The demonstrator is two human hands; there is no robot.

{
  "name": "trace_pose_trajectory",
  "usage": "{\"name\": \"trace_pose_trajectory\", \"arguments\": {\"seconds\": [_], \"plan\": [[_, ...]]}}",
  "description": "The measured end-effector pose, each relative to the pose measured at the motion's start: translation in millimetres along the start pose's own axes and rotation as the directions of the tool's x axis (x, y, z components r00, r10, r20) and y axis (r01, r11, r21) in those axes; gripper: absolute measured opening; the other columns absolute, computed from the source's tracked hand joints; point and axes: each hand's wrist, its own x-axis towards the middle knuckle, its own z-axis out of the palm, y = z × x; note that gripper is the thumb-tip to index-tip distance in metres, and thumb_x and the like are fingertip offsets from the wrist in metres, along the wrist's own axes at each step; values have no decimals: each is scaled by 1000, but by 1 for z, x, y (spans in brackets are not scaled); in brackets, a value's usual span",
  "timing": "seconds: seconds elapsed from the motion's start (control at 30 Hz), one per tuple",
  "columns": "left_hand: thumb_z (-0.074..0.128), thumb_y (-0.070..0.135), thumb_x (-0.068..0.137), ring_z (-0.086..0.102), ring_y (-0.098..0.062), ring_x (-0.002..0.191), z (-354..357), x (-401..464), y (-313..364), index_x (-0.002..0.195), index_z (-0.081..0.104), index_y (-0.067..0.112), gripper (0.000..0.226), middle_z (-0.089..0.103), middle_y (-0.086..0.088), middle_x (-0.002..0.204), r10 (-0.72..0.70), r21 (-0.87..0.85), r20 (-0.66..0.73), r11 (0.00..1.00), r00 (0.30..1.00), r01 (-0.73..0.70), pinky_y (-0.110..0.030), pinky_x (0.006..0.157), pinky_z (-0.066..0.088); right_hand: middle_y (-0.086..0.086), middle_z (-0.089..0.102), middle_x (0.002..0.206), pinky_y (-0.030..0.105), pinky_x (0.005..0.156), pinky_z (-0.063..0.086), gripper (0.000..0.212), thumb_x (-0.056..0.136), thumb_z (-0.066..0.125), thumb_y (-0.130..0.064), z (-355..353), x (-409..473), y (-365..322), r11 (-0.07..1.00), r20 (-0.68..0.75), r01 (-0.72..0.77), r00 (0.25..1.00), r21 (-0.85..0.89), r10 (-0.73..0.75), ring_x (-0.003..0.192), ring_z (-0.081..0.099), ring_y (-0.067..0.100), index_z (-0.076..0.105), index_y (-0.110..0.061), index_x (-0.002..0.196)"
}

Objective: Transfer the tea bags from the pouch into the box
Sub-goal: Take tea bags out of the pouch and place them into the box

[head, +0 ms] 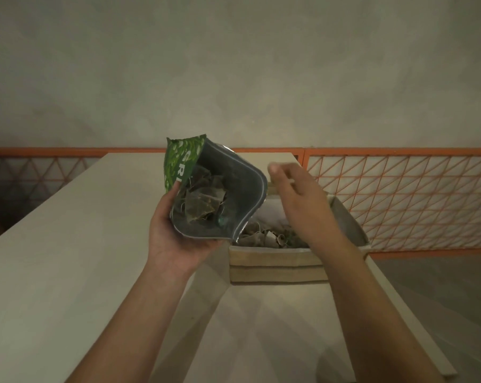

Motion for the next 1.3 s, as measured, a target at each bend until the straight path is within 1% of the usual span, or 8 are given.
{"name": "trace_pose_trajectory", "arguments": {"seconds": [0.13,0.33,0.53,0.63,0.83,0.97,1.07,1.3], "plan": [[46,49,98,54,-33,132,-1,-1,3,133,66,17,51,59,-14,142,-23,13,-29,1000,999,24,-45,103,50,-15,55,132,21,95,47,47,92,61,-42,22,9,-28,958,82,258,960,123,-269,117,52,3,48,-35,137],[46,57,96,60,-33,125,0,-1,12,127,71,18,56,60,-13,142,-13,60,-47,998,999,16,-46,103,50,-8,65,79,30,64,47,24,100,52,-31,56,28,-33,950,-112,287,955,124,-274,73,59,11,69,-18,110],[44,59,96,66,-29,116,14,-10,22,134,64,20,59,62,-11,138,124,143,14,982,992,-124,-43,98,53,2,71,111,35,82,54,31,101,46,-24,61,17,-58,882,-298,467,853,66,-430,98,65,17,64,-13,124],[44,51,96,71,-27,102,19,-15,21,116,74,17,50,71,-9,120,162,135,99,975,982,-174,-39,89,58,6,68,121,35,92,52,31,100,47,-17,58,0,-70,801,-417,590,757,106,-502,110,63,20,62,-9,127],[40,53,101,66,-30,111,7,4,23,129,65,19,51,64,-10,128,80,169,11,982,997,-80,-40,92,56,3,69,118,40,90,54,31,102,46,-20,71,10,-59,884,-366,421,870,203,-330,107,64,17,62,-11,127],[44,51,99,69,-30,106,11,3,21,118,73,18,49,68,-11,125,70,141,41,987,997,-75,-40,90,57,4,70,114,38,87,55,31,101,47,-21,68,12,-58,888,-383,422,863,182,-331,103,65,16,63,-10,125],[49,47,99,60,-31,121,15,4,21,134,62,17,48,60,-10,137,90,157,72,982,993,-101,-40,96,54,3,69,118,32,93,53,29,102,46,-16,64,5,-58,846,-444,483,824,224,-352,108,64,14,62,-12,126],[49,47,99,62,-31,117,5,11,18,129,66,15,47,61,-10,134,-15,158,9,987,1000,13,-41,98,52,0,69,105,19,81,49,26,102,48,-19,74,10,-36,912,-381,328,898,246,-220,96,62,8,66,-9,118]]}}
